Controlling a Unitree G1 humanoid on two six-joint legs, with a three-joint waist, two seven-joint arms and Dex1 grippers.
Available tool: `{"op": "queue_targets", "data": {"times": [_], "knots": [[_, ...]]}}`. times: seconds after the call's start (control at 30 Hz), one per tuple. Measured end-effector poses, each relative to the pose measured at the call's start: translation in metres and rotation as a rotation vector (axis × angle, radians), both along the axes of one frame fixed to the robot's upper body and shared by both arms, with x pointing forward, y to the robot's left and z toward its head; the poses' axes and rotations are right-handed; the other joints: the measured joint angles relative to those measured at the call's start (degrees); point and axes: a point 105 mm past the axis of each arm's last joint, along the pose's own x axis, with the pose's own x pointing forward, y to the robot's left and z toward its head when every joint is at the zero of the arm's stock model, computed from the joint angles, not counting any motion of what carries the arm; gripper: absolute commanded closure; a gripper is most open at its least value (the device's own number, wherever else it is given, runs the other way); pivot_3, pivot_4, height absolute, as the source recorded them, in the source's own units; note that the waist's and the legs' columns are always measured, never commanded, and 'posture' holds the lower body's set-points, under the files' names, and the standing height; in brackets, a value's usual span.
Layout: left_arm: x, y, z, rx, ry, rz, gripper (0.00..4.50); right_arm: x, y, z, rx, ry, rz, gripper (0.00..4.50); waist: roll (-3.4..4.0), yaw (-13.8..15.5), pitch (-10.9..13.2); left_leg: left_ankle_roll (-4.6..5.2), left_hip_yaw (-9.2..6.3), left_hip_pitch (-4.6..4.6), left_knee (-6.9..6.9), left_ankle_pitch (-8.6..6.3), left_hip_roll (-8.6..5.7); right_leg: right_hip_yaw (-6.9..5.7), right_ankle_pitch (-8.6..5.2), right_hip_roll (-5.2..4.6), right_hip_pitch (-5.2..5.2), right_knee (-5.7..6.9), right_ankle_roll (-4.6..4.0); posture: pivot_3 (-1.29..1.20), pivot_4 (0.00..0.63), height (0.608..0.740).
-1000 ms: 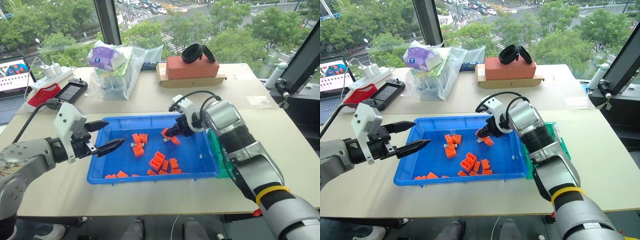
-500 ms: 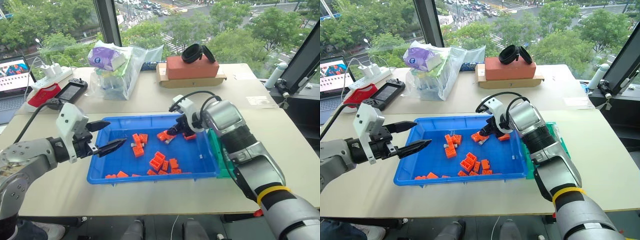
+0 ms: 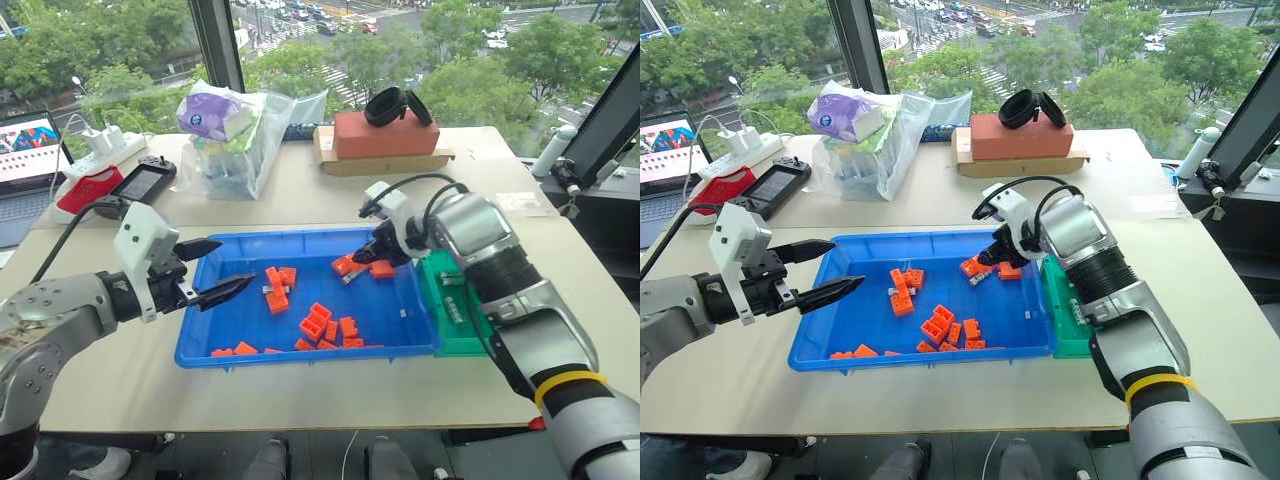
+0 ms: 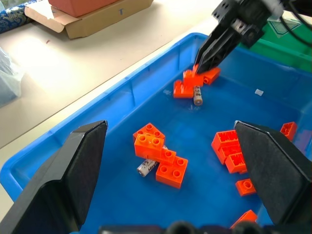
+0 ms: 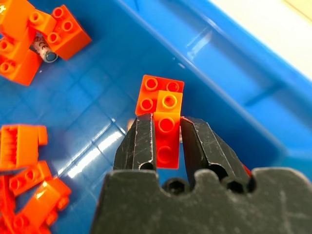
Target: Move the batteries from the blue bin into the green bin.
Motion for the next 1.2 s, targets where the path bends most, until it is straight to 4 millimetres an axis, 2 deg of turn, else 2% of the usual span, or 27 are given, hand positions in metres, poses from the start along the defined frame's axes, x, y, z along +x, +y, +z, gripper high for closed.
{"op": "queue_targets", "data": {"times": [0.1, 0.23, 0.27, 0.33, 0.47, 0.6, 0.7, 0.8, 1.07, 1.2], "knots": [[0.000, -0.001, 0.000, 0.001, 0.002, -0.006, 0.00, -0.010, -0.018, 0.019, -0.043, -0.071, 0.094, 4.04, 0.00, 0.0, 0.0, 0.02, 0.01, 0.00, 0.00, -0.01, 0.00, 0.00, -0.01, 0.00, 0.00, -0.01, 0.02, 0.00, 0.150, 0.740], [0.001, -0.002, -0.001, 0.009, 0.005, -0.010, 0.00, -0.021, -0.038, 0.012, -0.094, -0.041, 0.143, 4.04, -0.02, -0.2, 0.0, 0.02, 0.04, 0.02, 0.00, -0.01, 0.02, 0.00, -0.03, 0.00, 0.01, -0.01, 0.05, 0.00, 0.150, 0.740], [0.002, -0.002, -0.002, 0.010, 0.009, -0.016, 0.00, -0.024, -0.039, 0.007, -0.100, -0.026, 0.164, 3.54, -0.02, -0.2, 0.0, 0.02, 0.05, 0.02, 0.00, -0.01, 0.03, 0.00, -0.03, 0.00, 0.00, -0.01, 0.04, 0.00, 0.150, 0.740], [0.003, -0.002, -0.003, 0.009, 0.013, -0.017, 0.00, -0.032, -0.038, 0.001, -0.129, -0.014, 0.222, 2.83, -0.02, -0.2, 0.0, 0.02, 0.05, 0.01, 0.00, -0.01, 0.03, 0.00, -0.03, 0.00, 0.00, -0.01, 0.04, 0.00, 0.150, 0.740], [0.005, -0.001, -0.006, 0.011, 0.023, -0.022, 0.00, -0.049, -0.028, 0.002, -0.129, -0.012, 0.343, 1.50, -0.03, -0.1, 0.0, 0.03, 0.06, -0.01, 0.01, -0.02, 0.03, 0.00, -0.03, 0.00, 0.01, -0.03, 0.05, 0.00, 0.150, 0.740], [0.005, -0.001, -0.006, 0.011, 0.024, -0.027, 0.00, -0.046, -0.025, 0.003, -0.116, -0.027, 0.337, 0.16, -0.04, 0.0, 0.0, 0.03, 0.06, 0.00, 0.02, -0.02, 0.02, 0.00, -0.02, 0.00, 0.02, -0.03, 0.03, 0.00, 0.150, 0.740], [0.005, 0.000, -0.006, 0.015, 0.022, -0.024, 0.00, -0.036, -0.014, 0.010, -0.065, -0.081, 0.321, 0.07, -0.04, -0.2, 0.0, 0.03, 0.06, 0.01, 0.01, -0.02, 0.04, 0.00, -0.01, 0.00, 0.00, -0.02, 0.02, 0.00, 0.150, 0.740], [0.005, 0.001, -0.006, 0.020, 0.014, -0.026, 0.00, -0.026, 0.008, 0.017, -0.043, -0.176, 0.362, 0.07, -0.04, -0.1, 0.0, 0.02, 0.05, 0.02, 0.01, -0.01, 0.04, -0.01, -0.01, 0.00, 0.02, -0.01, 0.02, 0.00, 0.150, 0.740], [0.005, 0.002, -0.005, 0.032, 0.007, -0.024, 0.00, -0.002, 0.024, -0.029, -0.194, -0.195, 0.425, 0.07, -0.12, -0.1, 0.0, -0.01, 0.02, 0.00, 0.00, 0.00, 0.01, -0.01, 0.00, 0.00, 0.02, -0.04, 0.00, 0.00, 0.150, 0.740], [0.004, 0.003, -0.006, 0.031, 0.008, -0.023, 0.00, 0.011, 0.027, -0.041, -0.221, -0.183, 0.404, 0.07, -0.12, -0.5, 0.0, -0.03, 0.01, 0.05, -0.02, 0.02, 0.03, -0.01, 0.01, 0.00, 0.02, -0.01, -0.01, 0.00, 0.150, 0.740]]}}
